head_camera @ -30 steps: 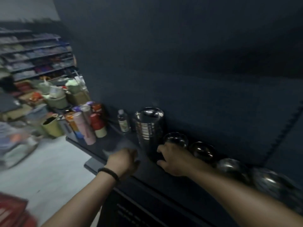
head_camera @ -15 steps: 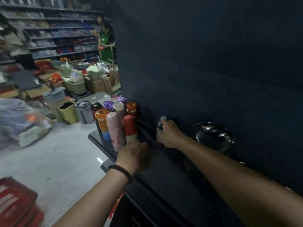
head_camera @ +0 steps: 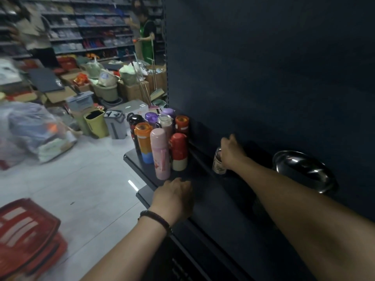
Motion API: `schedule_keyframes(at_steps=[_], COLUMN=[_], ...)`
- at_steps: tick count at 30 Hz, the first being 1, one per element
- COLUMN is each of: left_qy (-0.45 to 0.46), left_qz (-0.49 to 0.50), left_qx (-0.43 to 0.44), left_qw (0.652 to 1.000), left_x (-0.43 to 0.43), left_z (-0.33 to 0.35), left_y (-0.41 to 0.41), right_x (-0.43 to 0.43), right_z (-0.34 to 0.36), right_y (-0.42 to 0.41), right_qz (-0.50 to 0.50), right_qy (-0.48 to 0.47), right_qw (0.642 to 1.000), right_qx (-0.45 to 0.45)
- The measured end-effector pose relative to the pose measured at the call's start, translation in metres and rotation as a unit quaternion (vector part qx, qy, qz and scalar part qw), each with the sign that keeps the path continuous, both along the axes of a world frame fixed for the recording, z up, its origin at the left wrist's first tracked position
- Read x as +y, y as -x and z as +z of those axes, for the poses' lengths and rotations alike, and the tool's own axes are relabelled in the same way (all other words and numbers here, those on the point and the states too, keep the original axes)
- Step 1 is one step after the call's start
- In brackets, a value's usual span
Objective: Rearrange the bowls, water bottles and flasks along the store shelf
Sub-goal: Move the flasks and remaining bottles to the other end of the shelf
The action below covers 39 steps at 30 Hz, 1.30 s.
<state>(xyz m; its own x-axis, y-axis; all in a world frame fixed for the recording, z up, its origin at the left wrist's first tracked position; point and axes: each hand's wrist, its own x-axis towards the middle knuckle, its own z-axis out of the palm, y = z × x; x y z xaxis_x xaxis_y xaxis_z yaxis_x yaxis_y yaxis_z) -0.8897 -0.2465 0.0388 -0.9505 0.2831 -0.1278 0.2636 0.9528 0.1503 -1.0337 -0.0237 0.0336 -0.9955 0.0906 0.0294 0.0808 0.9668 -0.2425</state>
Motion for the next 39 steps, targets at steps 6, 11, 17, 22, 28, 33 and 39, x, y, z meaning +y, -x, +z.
schedule_keyframes(at_steps=[6,11,17,22,28,33,39], left_qy=[-0.041,-0.117,-0.182,-0.227,-0.339,-0.341,-0.354], left_qz=[0.003,0.007,0.0,-0.058,-0.137,-0.218,-0.346], left_qx=[-0.001,-0.021,-0.012,-0.027,-0.076,-0.128,-0.163], left_qw=[0.999,0.993,0.983,0.972,0.928,0.906,0.853], left_x=[-0.004,0.001,0.025,0.071,0.161,0.27,0.404], left_z=[-0.001,0.012,0.036,0.04,0.043,0.045,0.038], left_y=[-0.006,-0.013,-0.041,-0.089,-0.151,-0.211,-0.315], right_x=[-0.001,0.006,0.028,0.07,0.146,0.228,0.334], right_z=[0.006,0.058,0.119,0.147,0.166,0.177,0.178], right_y=[-0.031,-0.077,-0.168,-0.257,-0.36,-0.453,-0.594], right_qz=[0.036,0.07,0.137,0.15,0.099,0.024,-0.078], right_qy=[-0.017,0.012,0.054,0.049,0.043,0.016,-0.003], right_qw=[0.999,0.997,0.989,0.987,0.994,0.999,0.996], right_qx=[-0.002,-0.016,-0.003,0.002,-0.01,-0.028,-0.043])
